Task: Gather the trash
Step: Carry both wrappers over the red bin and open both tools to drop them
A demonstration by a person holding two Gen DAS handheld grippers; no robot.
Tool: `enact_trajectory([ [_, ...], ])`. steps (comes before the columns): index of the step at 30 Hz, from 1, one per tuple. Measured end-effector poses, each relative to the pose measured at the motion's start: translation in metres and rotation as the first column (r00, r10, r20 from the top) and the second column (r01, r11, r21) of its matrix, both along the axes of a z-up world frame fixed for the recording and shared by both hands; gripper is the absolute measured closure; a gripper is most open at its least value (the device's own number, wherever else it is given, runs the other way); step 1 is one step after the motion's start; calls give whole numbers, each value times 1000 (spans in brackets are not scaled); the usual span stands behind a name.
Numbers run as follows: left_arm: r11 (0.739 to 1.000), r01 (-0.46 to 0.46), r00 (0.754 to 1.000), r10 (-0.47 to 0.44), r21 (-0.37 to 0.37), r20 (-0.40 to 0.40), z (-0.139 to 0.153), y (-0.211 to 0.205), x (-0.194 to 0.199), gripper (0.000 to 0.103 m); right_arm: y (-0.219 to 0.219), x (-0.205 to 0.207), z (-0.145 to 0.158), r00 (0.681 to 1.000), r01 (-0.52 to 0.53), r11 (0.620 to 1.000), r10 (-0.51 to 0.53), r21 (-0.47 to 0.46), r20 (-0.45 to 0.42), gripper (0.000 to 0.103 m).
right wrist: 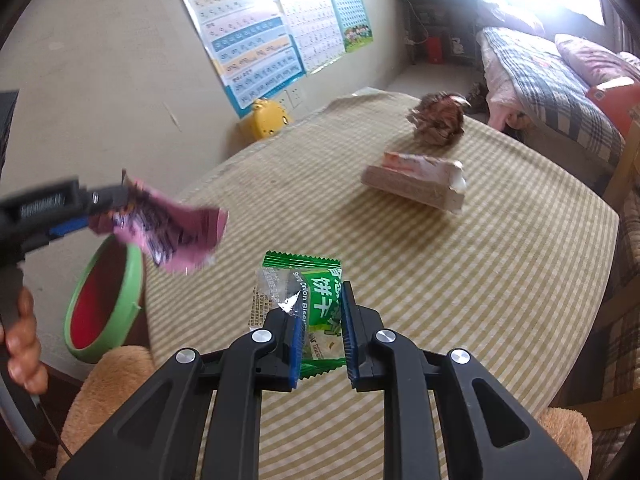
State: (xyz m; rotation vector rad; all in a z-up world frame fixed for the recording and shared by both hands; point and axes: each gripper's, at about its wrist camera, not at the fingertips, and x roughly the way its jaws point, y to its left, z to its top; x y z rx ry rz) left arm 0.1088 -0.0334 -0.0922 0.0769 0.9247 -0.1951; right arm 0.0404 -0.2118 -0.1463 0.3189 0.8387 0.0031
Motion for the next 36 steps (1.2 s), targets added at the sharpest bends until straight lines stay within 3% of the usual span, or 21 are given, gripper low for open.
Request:
enact_trajectory([
  [18,997,-74,993,76,-19,90,21,77,-34,42,70,10,67,989,-97,995,99,-15,113,86],
  [24,994,-108,989,110,-27,97,21,95,-39,42,89,15,78,982,-133,991,134,-13,132,85],
  [26,992,-119,988,121,-28,92,21,102,-39,51,94,17,80,980,-144,989,145,-17,135,85],
  [31,989,-142,986,144,-34,88,18,116,-39,54,108,20,83,976,-170,985,172,-24,134,85],
  [36,986,-158,986,160,-49,44,9,127,-35,53,116,23,80,975,-184,982,187,-34,120,85],
])
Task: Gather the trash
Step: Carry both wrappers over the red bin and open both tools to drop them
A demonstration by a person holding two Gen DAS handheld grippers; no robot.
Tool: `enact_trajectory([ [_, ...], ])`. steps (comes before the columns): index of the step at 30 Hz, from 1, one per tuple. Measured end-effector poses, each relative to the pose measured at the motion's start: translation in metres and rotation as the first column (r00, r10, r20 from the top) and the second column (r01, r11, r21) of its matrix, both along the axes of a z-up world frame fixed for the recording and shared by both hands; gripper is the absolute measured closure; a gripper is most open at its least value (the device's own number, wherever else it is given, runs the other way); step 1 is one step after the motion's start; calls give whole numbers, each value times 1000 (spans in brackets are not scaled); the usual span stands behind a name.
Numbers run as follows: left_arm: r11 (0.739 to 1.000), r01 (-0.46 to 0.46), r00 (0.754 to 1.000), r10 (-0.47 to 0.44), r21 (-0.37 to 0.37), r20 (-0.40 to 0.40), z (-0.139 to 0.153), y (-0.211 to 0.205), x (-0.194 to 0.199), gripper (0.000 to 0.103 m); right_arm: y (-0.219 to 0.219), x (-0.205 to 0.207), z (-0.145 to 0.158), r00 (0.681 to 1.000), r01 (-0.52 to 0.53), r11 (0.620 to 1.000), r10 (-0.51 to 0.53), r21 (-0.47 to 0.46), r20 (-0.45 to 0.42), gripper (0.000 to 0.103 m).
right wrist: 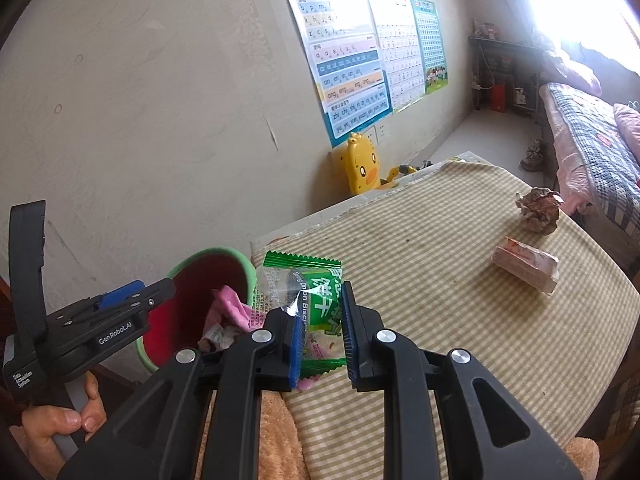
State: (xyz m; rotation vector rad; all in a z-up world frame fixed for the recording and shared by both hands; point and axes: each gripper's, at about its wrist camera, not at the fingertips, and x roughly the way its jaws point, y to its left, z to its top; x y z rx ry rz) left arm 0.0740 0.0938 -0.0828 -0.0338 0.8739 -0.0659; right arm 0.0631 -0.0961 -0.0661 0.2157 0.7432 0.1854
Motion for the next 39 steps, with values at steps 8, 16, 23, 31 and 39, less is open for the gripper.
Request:
enact_trajectory([
  [8,994,68,982,-81,-81,-172,-43,-14,8,20,-4,-1,-10,999,13,1000,-13,-7,-29,86],
  [16,986,-2,937,-56,-165,-346,-95,-36,24,15,-14,-2,-16,999,30,1000,-29,8,-40,85],
  [23,991,-12,935,-37,-134,-352,-103,-65,46,10,-25,-1,-25,997,46,998,-44,33,-58,85],
  [31,993,-16,939,-25,-118,-342,-111,-80,64,58,-40,-1,-35,996,67,996,-63,56,-71,85],
  [39,994,38,971,-61,-102,-230,-84,-81,53,75,-52,2,-43,993,89,992,-82,84,-83,85],
])
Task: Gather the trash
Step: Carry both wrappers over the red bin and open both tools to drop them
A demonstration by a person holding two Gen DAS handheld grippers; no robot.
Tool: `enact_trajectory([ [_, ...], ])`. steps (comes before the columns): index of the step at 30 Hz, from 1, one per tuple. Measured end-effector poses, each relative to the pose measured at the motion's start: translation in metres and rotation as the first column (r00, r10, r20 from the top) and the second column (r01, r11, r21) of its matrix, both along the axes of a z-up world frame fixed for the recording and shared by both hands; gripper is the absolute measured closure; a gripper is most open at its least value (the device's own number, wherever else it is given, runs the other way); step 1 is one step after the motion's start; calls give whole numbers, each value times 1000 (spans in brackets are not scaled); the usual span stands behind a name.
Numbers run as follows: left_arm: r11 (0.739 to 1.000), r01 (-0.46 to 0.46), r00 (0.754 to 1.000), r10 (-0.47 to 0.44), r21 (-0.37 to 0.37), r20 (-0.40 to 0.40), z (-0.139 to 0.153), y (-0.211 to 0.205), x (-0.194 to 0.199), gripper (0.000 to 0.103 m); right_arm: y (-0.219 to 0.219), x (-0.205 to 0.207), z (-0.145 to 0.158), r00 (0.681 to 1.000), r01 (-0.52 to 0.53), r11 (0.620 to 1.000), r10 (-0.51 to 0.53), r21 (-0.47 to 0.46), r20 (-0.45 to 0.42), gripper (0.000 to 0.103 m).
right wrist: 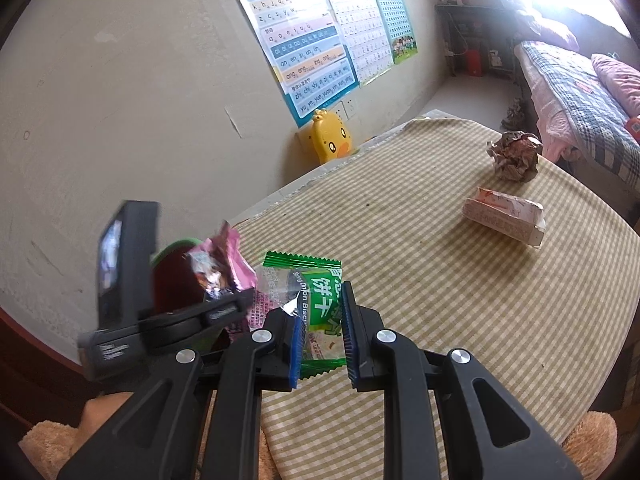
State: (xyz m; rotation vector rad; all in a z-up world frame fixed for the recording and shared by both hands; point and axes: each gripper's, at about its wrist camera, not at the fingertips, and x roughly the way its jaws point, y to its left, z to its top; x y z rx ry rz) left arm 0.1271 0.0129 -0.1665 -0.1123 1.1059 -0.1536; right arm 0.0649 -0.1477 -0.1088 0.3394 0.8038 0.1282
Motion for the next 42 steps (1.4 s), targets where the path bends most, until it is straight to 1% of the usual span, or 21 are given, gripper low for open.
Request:
enact_trajectory([
  [6,999,-4,994,0,39,111,36,13,-15,75,4,0,2,1000,-10,1000,10,0,9,85],
  [9,998,-13,988,5,54,153,50,22,-19,75,9,0,5,1000,-20,1000,20,-6,14,85],
  [12,998,-27,983,16,59,183,62,29,-21,75,17,1,9,999,-37,999,37,-16,23,85],
  [18,996,-56,975,41,63,219,75,50,-27,75,40,9,19,995,-92,995,94,-35,37,85],
  [24,992,-107,973,89,74,214,74,81,-28,75,77,29,24,984,-169,985,170,-38,43,85],
  [30,980,-169,968,145,103,205,67,113,-27,75,113,54,26,972,-232,973,232,-10,47,85],
  [33,972,-207,964,183,114,191,61,133,-26,75,127,66,26,966,-257,966,256,2,41,85],
  [37,965,-235,963,215,117,161,50,150,-25,75,149,80,23,955,-296,955,295,14,22,85],
  [42,963,-245,965,231,112,125,37,163,-22,75,166,91,17,947,-320,947,320,17,1,85],
])
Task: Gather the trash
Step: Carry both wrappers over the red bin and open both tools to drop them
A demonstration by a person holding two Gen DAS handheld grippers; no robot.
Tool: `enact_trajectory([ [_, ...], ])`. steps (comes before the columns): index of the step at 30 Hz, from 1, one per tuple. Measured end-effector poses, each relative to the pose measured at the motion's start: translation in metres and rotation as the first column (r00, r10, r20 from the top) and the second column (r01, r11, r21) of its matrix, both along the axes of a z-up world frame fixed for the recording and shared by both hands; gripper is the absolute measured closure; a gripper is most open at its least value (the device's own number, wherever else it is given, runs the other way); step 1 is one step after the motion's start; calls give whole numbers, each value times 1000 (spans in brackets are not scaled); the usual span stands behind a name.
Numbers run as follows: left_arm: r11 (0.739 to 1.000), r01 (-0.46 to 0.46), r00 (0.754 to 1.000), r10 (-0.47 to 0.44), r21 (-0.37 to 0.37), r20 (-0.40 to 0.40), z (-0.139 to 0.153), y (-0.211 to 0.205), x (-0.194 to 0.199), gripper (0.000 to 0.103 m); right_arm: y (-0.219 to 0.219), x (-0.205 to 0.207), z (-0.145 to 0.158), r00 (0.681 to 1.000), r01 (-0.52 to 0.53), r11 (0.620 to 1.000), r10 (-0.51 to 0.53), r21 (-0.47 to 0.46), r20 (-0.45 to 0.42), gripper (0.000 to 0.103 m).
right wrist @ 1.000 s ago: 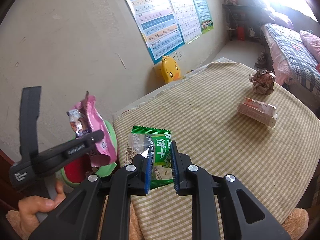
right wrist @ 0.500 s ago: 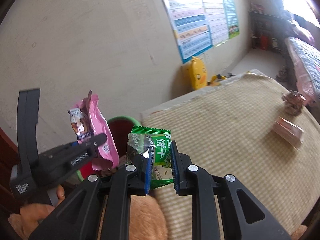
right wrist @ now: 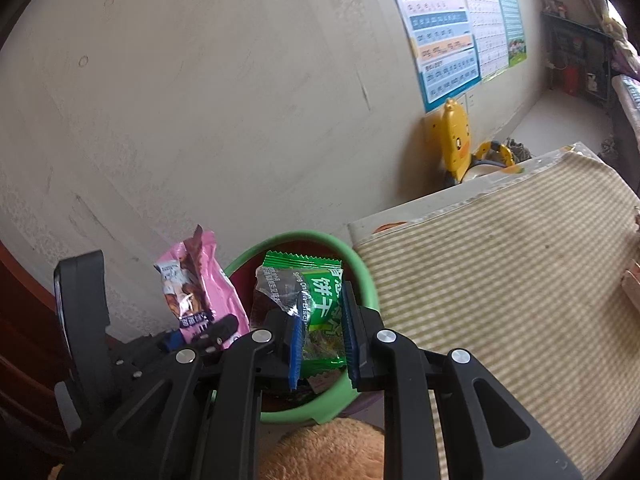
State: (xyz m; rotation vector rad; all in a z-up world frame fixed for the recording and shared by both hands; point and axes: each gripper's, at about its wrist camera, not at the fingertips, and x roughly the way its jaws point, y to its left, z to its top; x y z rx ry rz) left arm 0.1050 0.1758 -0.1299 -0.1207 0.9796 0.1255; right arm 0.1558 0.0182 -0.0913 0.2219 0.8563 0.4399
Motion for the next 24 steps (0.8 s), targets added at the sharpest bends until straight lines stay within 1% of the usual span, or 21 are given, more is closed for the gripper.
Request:
enact_trajectory([
  [15,999,-30,998,29,-17,-52,-26,18,5,74,27,14,-22,998,-44,999,43,-15,-39,85],
  [16,999,-35,998,34,-17,-53,-25,20,5,71,28,15,-23,998,-45,999,44,-13,-40,84],
  [17,999,-48,998,48,-12,-49,-25,22,5,68,28,15,-24,998,-45,999,45,-8,-43,76],
  [18,998,-54,998,53,-15,-45,-25,23,4,63,28,16,-24,998,-45,999,45,3,-44,71],
  [19,998,-55,998,54,-12,-43,-24,22,5,56,27,17,-25,998,-44,999,44,11,-44,63],
  [20,998,-55,998,55,-7,-41,-24,22,5,50,27,17,-25,998,-44,999,45,19,-45,60],
  [21,999,-54,998,54,-2,-37,-23,22,5,40,27,18,-26,998,-47,999,48,26,-48,59],
  [24,999,-47,998,47,-3,-38,-22,19,5,34,22,16,-25,998,-37,998,40,40,-51,56],
])
